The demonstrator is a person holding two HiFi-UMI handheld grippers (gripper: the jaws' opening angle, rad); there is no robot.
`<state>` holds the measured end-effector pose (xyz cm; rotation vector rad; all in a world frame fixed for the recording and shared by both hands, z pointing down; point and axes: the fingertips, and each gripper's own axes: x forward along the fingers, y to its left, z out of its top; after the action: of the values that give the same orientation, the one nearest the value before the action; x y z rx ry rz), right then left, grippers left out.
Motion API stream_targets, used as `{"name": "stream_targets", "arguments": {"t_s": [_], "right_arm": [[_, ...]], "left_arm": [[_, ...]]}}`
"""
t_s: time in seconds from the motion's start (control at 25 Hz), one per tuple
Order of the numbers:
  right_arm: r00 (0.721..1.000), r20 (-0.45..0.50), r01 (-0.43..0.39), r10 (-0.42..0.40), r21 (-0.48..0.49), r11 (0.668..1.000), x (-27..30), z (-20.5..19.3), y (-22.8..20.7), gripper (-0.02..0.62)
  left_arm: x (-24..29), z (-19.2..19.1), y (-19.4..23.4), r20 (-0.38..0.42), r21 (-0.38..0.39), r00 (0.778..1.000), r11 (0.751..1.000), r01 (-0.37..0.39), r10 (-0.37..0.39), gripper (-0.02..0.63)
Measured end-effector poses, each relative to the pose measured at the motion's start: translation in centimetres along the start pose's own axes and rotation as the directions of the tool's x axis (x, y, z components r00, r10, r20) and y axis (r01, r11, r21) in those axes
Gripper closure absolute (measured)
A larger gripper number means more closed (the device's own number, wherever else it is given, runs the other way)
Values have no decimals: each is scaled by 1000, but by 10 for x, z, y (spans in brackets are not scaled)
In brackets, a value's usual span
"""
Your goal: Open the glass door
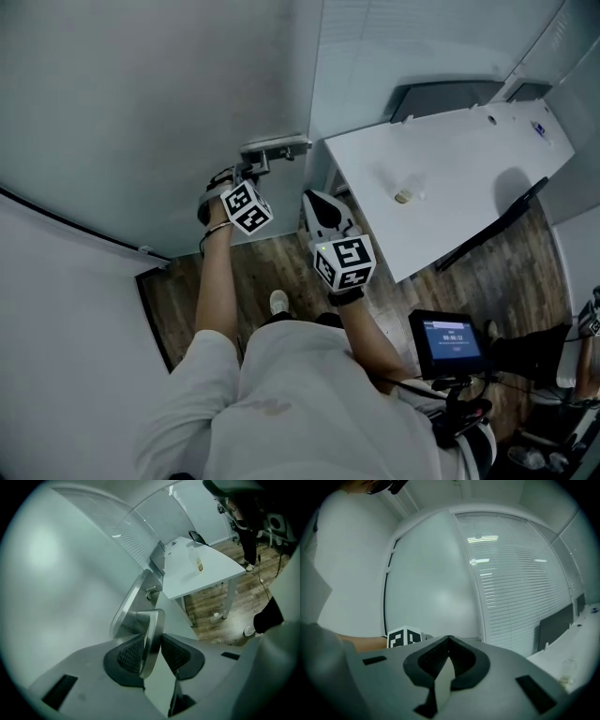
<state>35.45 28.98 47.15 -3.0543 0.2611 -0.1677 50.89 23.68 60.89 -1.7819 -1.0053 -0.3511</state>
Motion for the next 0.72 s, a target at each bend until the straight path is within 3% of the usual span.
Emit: {"name": "stream_targets", "arguments": {"t_s": [0.16,0.32,0.64,0.72], "right_arm": [[999,0,-41,41,7,999,-44,30,-24,593],[997,-9,-74,74,6,997,-84,35,-43,594],[988,-38,-147,148,27,989,-141,14,-51,593],[986,-36,-162,163,31,986,-150,15,-45,594]], "left_arm": [[-26,21,-3,-74,-24,997,999,-24,22,492],[-45,17,-19,-184,-18,982,999,-48,44,492],[-93,-2,-56,-259,-96,961,987,-128,100,474],[-108,-4,-65,-235,-136,966,981,-139,105,464]]}}
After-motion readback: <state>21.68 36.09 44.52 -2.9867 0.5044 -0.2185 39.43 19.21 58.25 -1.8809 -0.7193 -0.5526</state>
